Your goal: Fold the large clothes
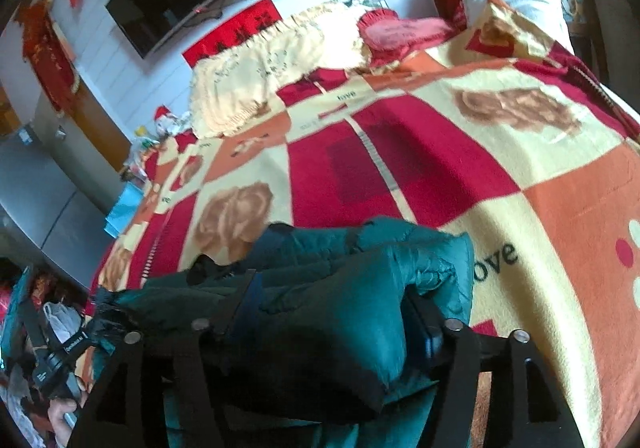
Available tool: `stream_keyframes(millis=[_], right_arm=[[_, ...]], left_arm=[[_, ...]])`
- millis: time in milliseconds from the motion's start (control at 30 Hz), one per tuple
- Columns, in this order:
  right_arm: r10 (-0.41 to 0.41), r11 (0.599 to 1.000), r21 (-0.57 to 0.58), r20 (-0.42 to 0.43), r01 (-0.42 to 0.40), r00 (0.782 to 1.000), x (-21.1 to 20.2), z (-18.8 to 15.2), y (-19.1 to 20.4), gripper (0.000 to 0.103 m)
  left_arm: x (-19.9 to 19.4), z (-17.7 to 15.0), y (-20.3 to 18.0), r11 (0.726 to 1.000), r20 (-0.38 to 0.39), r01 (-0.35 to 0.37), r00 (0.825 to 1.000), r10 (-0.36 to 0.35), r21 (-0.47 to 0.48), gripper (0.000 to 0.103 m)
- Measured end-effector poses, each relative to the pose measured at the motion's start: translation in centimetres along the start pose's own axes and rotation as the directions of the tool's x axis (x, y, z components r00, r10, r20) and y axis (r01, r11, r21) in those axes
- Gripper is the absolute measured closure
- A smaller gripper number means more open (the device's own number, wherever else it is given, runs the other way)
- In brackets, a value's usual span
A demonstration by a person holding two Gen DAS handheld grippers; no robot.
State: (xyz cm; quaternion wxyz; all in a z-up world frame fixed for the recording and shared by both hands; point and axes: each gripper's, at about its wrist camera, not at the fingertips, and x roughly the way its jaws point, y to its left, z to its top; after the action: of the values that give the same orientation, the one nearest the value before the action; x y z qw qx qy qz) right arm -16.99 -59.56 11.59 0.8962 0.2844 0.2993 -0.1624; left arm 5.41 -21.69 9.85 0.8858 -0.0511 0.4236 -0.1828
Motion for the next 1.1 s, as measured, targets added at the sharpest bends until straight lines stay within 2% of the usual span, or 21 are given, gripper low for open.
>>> stream_keyframes(millis=[133, 233, 333, 367, 400, 433, 567, 700, 800, 1000, 1100], right_arm=[[0.001, 1.000, 0.007, 0.061, -0.001, 0.998, -2.0, 0.8, 0.4, 0.033], [-0.008, 1.000, -0.011, 0.118, 0.009, 0.993, -4.0, 1.2, 1.1, 0.033], [-0.001, 0.999, -0.032, 0.169, 0.006, 0.986, -5.7, 1.2, 2.3, 0.033], [0.007, 0.999, -0.045, 0.179, 0.001, 0.984, -6.1, 1.1, 2.9, 0.033], [0.014, 0.998, -0.057, 0.181, -0.004, 0.983, -6.2, 1.0, 3.4, 0.033], [0.028, 0.997, -0.078, 0.173, -0.015, 0.985, -6.2, 0.9, 4.1, 0.033], [0.048, 0.983, -0.180, 0.076, -0.033, 0.996, -4.2, -0.5, 7.1, 0.033], [0.018, 0.957, -0.291, -0.011, -0.021, 1.000, -1.1, -2.8, 9.9, 0.033], [-0.019, 0.928, -0.372, -0.052, -0.002, 0.998, 1.6, -4.2, 11.8, 0.033], [-0.111, 0.876, -0.476, -0.050, 0.073, 0.993, 6.0, -4.8, 13.6, 0.033], [-0.147, 0.884, -0.454, -0.051, 0.108, 0.988, 7.8, -4.1, 12.7, 0.033]], left_arm=[[-1.5, 0.8, 1.2, 0.992, 0.002, 0.109, 0.994, -0.109, -0.062, 0.068], [-2.7, 1.1, 1.4, 0.986, 0.024, 0.151, 0.988, -0.150, -0.072, 0.062], [-4.1, 1.2, 1.6, 0.982, 0.062, 0.173, 0.984, -0.168, -0.078, 0.053], [-4.6, 1.3, 1.7, 0.982, 0.084, 0.169, 0.983, -0.162, -0.085, 0.042], [-5.3, 1.2, 2.0, 0.981, 0.118, 0.165, 0.981, -0.154, -0.098, 0.031], [-6.0, 1.1, 2.3, 0.979, 0.151, 0.169, 0.977, -0.151, -0.115, 0.028], [-7.4, 0.3, 2.3, 0.980, 0.186, 0.168, 0.972, -0.146, -0.107, 0.027], [-6.8, -1.4, 0.7, 0.994, 0.170, 0.109, 0.980, -0.102, -0.031, 0.027], [-4.8, -2.3, -0.6, 0.999, 0.129, 0.029, 0.991, -0.032, 0.028, 0.027], [0.2, -2.3, -1.8, 0.992, 0.042, -0.097, 0.995, 0.094, 0.075, 0.027], [1.8, -1.8, -1.6, 0.992, 0.040, -0.106, 0.994, 0.103, 0.063, 0.026]])
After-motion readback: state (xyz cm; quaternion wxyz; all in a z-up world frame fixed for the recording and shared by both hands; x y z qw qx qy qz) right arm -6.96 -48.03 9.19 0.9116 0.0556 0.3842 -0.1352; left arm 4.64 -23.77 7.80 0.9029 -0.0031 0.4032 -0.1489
